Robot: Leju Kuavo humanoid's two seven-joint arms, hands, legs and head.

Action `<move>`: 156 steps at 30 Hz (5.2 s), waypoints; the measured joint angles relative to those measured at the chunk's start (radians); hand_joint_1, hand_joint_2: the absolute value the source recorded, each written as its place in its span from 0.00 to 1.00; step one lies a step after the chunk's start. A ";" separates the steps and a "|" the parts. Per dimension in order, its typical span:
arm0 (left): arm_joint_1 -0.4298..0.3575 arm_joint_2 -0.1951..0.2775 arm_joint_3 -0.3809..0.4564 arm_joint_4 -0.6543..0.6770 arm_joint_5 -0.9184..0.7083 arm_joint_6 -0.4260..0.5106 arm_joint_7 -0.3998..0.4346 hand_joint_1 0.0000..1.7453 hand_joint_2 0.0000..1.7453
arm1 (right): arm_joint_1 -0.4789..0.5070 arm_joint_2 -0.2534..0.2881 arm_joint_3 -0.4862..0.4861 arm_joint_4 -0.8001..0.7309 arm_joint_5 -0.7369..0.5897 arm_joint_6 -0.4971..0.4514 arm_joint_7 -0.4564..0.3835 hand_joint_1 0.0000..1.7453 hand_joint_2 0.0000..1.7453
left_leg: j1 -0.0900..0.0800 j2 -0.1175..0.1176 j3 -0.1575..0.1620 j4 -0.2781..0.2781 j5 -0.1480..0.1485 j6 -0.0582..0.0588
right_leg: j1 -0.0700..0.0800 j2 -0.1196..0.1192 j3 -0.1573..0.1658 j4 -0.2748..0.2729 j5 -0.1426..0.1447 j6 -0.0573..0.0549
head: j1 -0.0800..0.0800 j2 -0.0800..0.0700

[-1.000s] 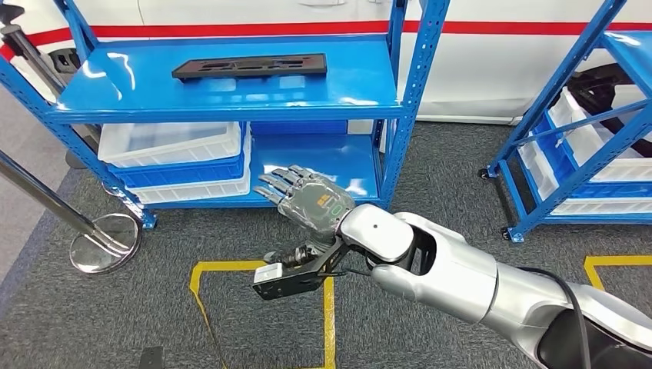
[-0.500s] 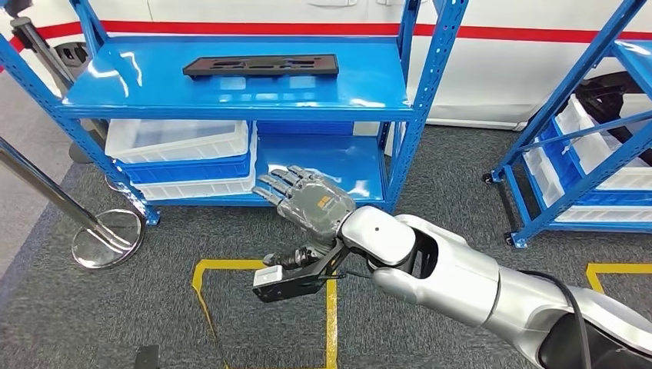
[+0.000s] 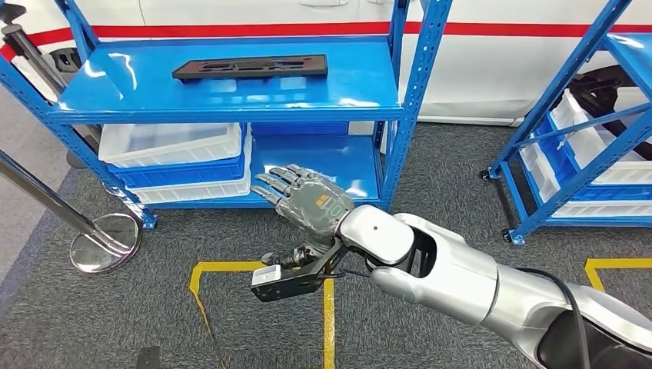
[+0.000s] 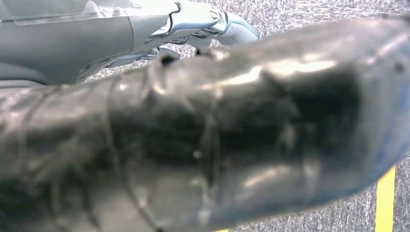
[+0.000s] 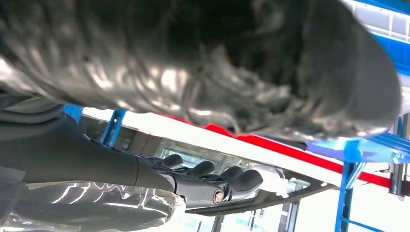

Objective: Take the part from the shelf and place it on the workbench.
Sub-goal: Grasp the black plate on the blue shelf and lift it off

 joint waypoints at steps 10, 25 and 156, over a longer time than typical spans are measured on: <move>0.000 0.000 0.000 0.000 0.011 -0.002 0.002 0.00 0.00 | 0.003 0.004 0.000 0.002 0.000 -0.006 -0.004 0.00 0.00 | 0.002 -0.001 0.042 -0.043 -0.013 0.046 | -0.003 -0.002 -0.147 0.266 -0.100 0.037 | 0.005 0.000; 0.001 -0.005 0.000 0.000 0.014 -0.006 0.000 0.00 0.00 | 0.008 0.007 0.000 0.006 0.000 -0.006 -0.005 0.00 0.00 | 0.002 -0.001 -0.080 0.226 -0.138 -0.010 | -0.001 -0.001 0.010 -0.022 0.007 -0.015 | -0.004 0.000; 0.001 -0.033 -0.014 0.002 0.017 -0.028 0.001 0.00 0.00 | -0.022 0.108 0.028 0.224 0.017 -0.077 -0.031 0.00 1.00 | -0.003 0.000 -0.008 -0.036 0.020 0.005 | 0.003 -0.006 0.040 -0.008 -0.042 -0.005 | -0.015 0.000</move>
